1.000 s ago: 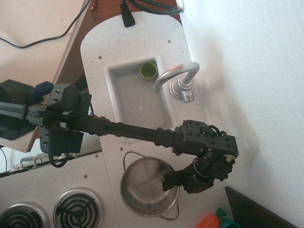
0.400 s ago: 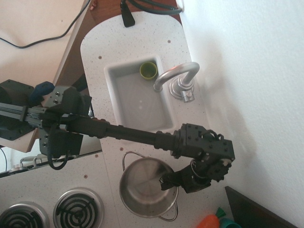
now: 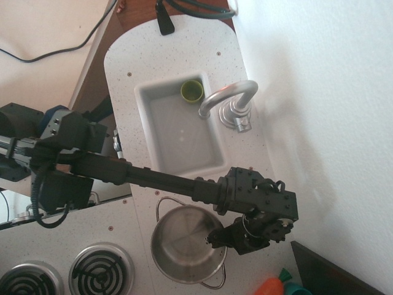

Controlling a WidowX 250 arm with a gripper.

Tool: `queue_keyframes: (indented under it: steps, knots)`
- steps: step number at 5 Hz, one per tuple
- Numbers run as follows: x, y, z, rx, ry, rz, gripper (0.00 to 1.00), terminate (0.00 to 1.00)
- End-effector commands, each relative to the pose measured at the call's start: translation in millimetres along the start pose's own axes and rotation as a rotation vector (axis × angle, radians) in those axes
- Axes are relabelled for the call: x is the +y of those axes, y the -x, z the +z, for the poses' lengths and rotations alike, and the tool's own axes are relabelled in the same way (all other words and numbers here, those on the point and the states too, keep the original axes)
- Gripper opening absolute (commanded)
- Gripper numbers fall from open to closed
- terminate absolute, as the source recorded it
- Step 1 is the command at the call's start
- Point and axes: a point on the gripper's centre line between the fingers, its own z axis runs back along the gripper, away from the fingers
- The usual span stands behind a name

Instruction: Pick up pot

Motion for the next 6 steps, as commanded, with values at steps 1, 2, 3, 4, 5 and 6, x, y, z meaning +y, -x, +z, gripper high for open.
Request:
queue_keyframes:
  steps: [1, 2, 3, 4, 5, 6]
  knots:
    - [1, -19, 32, -0.036, -0.095, -0.059, 0.00, 0.00]
    - [-5, -18, 27, -0.029, -0.089, -0.055, 0.00, 0.00]
    - [-6, -20, 28, -0.035, -0.105, -0.059, 0.00, 0.00]
    - [-10, -21, 27, -0.048, -0.114, -0.084, 0.00, 0.00]
    - [-18, -20, 24, -0.067, -0.112, -0.103, 0.00, 0.00]
    - [-25, -19, 34, -0.175, -0.129, -0.151, 0.00, 0.00]
